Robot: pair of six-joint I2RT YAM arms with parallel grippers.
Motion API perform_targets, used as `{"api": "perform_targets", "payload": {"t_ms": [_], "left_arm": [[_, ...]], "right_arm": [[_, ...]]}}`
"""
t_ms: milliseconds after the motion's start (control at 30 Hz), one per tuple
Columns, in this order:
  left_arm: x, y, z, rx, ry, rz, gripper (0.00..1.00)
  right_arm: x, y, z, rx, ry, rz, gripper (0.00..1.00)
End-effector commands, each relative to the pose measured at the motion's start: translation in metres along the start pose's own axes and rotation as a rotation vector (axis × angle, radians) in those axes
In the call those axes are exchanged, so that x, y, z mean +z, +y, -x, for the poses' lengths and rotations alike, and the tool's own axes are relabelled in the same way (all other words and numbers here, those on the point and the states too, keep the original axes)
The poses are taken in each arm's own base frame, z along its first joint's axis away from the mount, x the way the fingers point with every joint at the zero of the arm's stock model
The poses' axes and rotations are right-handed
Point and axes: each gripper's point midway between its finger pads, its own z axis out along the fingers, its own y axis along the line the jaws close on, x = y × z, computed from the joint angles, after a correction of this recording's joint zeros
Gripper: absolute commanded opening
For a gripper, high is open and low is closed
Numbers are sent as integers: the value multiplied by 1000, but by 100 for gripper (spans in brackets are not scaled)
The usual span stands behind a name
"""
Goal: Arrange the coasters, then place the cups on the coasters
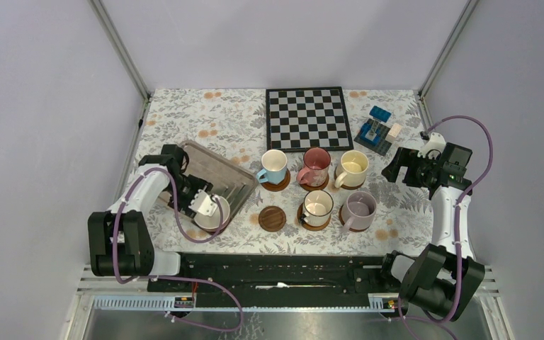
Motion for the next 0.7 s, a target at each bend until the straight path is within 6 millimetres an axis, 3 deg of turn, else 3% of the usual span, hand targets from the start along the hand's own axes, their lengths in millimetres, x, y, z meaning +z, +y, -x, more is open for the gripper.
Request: {"api": "perform_targets", "payload": {"t_ms": [0,233,667], "left_arm": [[8,11,18,410,-69,21,68],[17,17,30,425,-101,31,66],[19,9,21,296,-79,-7,17]], "right_arm": [[-1,4,4,-22,-17,18,98],[0,3,2,-19,-9,14,98],[1,2,3,-20,-6,10,98]]}}
